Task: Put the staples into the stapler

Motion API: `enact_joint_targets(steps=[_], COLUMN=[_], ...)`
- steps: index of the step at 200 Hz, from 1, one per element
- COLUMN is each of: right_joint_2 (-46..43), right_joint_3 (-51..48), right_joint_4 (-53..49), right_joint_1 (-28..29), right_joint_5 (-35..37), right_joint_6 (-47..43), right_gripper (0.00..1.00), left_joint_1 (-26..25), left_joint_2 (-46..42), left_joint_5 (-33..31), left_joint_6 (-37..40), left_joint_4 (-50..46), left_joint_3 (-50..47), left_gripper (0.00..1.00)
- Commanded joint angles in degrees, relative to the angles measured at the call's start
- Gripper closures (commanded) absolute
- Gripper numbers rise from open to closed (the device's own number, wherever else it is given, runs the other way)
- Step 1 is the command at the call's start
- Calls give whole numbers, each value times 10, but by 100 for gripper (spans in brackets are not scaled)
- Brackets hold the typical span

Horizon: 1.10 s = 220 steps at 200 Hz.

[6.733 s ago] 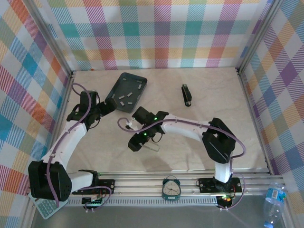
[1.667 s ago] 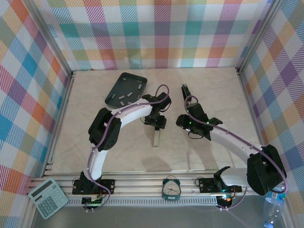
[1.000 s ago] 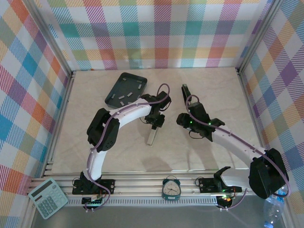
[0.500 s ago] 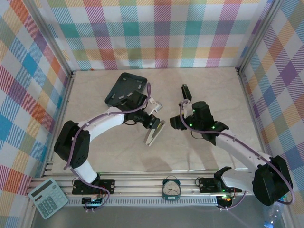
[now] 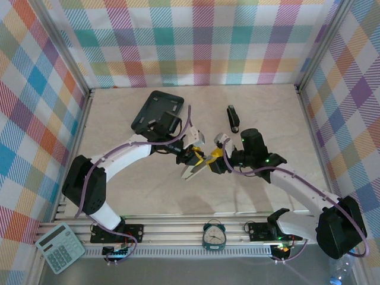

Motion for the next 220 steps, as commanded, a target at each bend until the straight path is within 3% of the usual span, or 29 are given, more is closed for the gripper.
enact_joint_targets(steps=[1,42,94,144,187,220], right_joint_2=[10,12,44,51,84,109], right_joint_3=[13,6,20,-6,-17,-13], right_joint_4=[-5,7,-5,-15,-30,-25], right_joint_1=[-3,-3,-3,-6,-7,-7], right_joint_5=[-53,-13,-31,70,87,93], right_joint_6=[-1,24,23,60,93,125], right_gripper=[48,58,65,74,75,76], left_joint_1=[5,5,5,12,30,41], left_joint_2=[-44,-62,-71,-91,-109,-118], left_joint_5=[44,54,53,35,44,53], left_joint_6=[33,22,11,-33,-91,-99], left_joint_4=[31,64,75,138,212,213], left_joint_3=[2,-13,-16,-30,-45,-34], left_gripper=[100,100,100,100,100,100])
